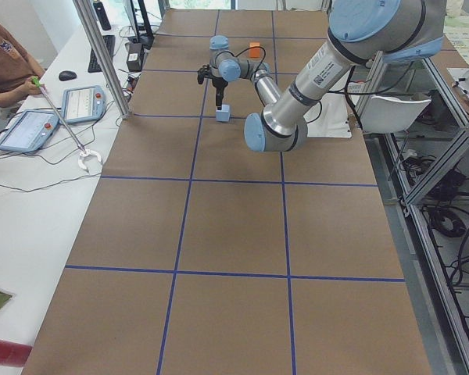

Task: Place blue block between orange and purple blocks
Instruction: 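Carry the light blue cube with the left gripper to the table center and release, then withdraw the left arm while the right gripper reaches down to the light blue cube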

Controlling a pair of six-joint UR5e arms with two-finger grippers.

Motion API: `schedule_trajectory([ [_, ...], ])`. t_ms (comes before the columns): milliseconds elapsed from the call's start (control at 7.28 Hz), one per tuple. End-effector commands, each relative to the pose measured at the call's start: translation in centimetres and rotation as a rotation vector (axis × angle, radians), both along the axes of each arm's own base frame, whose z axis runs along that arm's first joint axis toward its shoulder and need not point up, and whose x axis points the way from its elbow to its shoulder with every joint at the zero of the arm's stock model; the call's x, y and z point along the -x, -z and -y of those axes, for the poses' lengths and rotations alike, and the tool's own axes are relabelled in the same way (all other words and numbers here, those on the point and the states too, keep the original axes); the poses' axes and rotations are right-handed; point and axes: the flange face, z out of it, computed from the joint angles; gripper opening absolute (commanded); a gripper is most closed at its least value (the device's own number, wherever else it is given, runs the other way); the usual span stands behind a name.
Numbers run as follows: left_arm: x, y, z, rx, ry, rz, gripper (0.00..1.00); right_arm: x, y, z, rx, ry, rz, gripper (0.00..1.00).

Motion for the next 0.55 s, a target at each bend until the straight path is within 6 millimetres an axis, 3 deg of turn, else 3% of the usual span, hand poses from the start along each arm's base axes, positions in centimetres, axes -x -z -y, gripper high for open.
schedule_trajectory([
  [0,9.8,-2.4,0.3,-0.036,-0.024,0.002,1.0,8.4,11.7,-0.1,0.045,0.016,0.017,1.0],
  [275,21.5,-12.6,-1.5,-0.136,-0.043,0.049,1.0,19.5,19.3,-2.1,0.083,0.015,0.006,1.0],
  [412,27.6,-17.2,-1.1,-0.176,-0.049,0.097,1.0,27.3,21.9,-4.5,0.071,0.02,-0.053,1.0],
])
